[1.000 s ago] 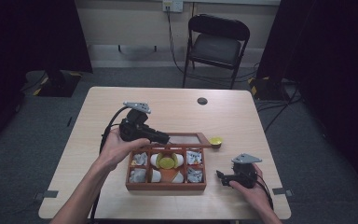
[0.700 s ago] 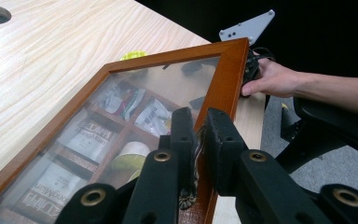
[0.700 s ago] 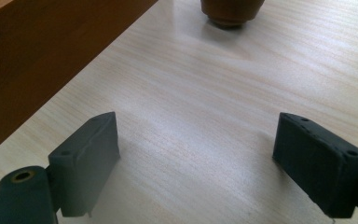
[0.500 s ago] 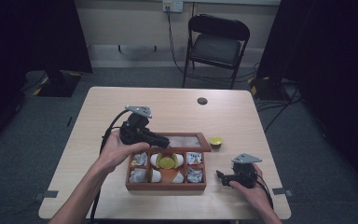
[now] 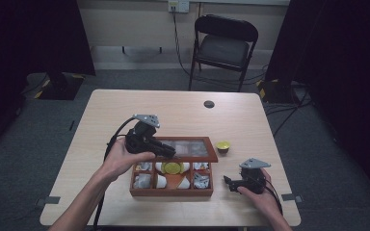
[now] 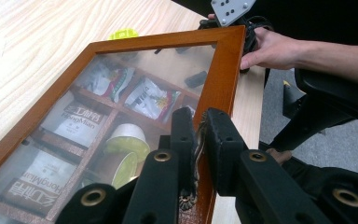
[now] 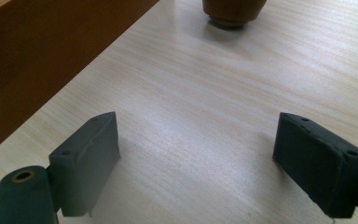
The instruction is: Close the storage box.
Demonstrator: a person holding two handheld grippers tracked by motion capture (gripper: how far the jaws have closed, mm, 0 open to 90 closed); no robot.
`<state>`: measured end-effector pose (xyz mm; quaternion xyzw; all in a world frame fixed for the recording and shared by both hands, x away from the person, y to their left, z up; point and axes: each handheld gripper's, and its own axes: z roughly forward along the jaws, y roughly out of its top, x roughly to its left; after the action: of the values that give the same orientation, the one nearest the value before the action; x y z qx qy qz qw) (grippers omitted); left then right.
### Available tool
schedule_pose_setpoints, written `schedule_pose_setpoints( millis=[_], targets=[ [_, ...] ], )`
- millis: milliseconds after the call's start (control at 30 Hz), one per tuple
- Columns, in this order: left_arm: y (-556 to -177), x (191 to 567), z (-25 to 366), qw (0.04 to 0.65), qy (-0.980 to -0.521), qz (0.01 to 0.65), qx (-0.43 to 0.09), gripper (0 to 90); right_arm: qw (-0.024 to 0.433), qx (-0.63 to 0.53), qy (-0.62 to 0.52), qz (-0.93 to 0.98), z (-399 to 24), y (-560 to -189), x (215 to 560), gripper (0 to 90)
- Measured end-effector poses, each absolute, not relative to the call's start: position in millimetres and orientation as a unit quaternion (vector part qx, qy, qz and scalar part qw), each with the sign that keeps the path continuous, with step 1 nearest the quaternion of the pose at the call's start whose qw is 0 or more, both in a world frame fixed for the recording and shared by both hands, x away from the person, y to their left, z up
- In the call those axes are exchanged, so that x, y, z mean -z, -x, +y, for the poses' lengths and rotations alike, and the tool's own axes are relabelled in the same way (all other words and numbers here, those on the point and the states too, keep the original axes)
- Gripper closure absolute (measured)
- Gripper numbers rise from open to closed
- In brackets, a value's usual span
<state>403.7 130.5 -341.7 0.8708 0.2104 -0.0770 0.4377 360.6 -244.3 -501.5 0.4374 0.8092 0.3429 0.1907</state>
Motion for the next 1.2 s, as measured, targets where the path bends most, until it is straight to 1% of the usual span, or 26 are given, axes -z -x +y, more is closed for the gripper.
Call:
schedule_pose_setpoints(
  millis=[133,333,567,1000,1200],
  targets=[
    [-402,343,132,0.444,-0.868,0.212,0.069,81.9,0.191,-0.343,-0.437,0.809,-244,-361,502,13.5],
    [-400,345,131,0.445,-0.868,0.209,0.072,81.9,0.190,-0.343,-0.436,0.810,-245,-361,502,13.5],
    [-391,353,126,0.423,-0.885,0.186,0.062,82.0,0.190,-0.343,-0.435,0.811,-245,-361,502,13.5],
    [-384,363,125,0.427,-0.885,0.179,0.056,82.1,0.188,-0.343,-0.435,0.811,-245,-361,501,13.5],
    [-378,371,119,0.404,-0.898,0.168,0.049,82.1,0.188,-0.343,-0.434,0.811,-245,-361,501,13.5]
  ],
)
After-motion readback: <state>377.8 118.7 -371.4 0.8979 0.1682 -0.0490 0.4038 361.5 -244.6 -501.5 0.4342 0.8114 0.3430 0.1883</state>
